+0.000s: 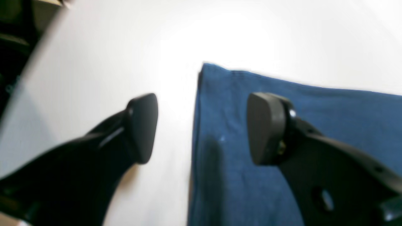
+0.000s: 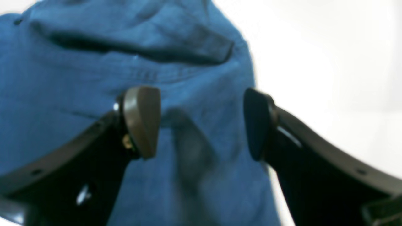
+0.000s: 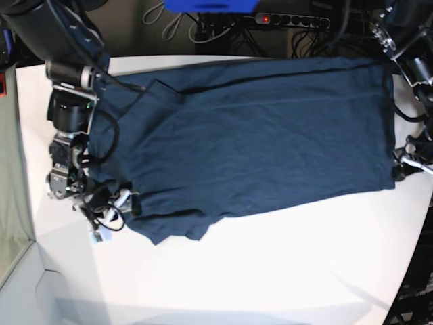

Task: Layout the t-shirt on the table in an organized manner, then fold the t-shirt properly
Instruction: 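Move both grippers to the hem edge and grasp it, then lift the hem edge with both grippers and fold it toward the collar fold, then release with the left gripper and regrasp the folded strip's end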

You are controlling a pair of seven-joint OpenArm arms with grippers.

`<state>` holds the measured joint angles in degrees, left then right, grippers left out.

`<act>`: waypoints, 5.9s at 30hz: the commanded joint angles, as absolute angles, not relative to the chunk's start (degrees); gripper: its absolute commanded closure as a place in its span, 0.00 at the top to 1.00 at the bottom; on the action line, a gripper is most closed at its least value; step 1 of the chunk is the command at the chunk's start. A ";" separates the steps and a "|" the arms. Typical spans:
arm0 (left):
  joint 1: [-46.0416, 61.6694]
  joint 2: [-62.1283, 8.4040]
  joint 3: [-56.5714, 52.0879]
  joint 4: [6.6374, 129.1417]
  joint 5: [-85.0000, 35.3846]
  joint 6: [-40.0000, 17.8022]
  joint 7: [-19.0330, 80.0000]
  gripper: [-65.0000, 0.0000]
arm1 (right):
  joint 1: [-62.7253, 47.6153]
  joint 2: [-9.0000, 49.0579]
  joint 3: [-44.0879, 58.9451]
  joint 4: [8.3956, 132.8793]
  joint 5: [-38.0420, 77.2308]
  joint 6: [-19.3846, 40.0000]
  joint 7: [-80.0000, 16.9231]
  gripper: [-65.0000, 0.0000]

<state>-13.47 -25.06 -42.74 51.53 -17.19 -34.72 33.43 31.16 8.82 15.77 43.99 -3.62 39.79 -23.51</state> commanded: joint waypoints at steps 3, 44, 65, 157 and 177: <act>-16.40 -26.42 -42.77 48.22 -18.15 -32.31 29.14 0.66 | 34.42 9.63 15.87 40.57 -2.68 40.00 -17.19 0.65; -16.04 -23.08 -35.03 35.30 -18.24 -31.96 17.36 0.07 | 34.24 8.57 15.96 34.42 -2.68 27.12 -8.40 0.64; -16.31 -22.99 -35.03 35.56 -18.68 -32.13 17.71 0.07 | 29.23 8.66 6.55 35.47 -2.42 26.95 -5.32 0.00; 9.45 -9.01 -51.74 101.67 -38.20 -32.13 47.78 0.07 | -5.23 5.67 26.24 85.41 7.60 34.77 -5.93 0.00; 3.21 -13.58 -51.21 81.63 -37.67 -32.04 47.43 0.74 | -6.11 5.41 25.80 85.32 7.52 34.77 -6.02 0.00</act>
<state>4.16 -12.60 -51.22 80.64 -36.27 -31.64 48.75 -6.72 4.86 25.78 84.44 6.46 34.30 -7.66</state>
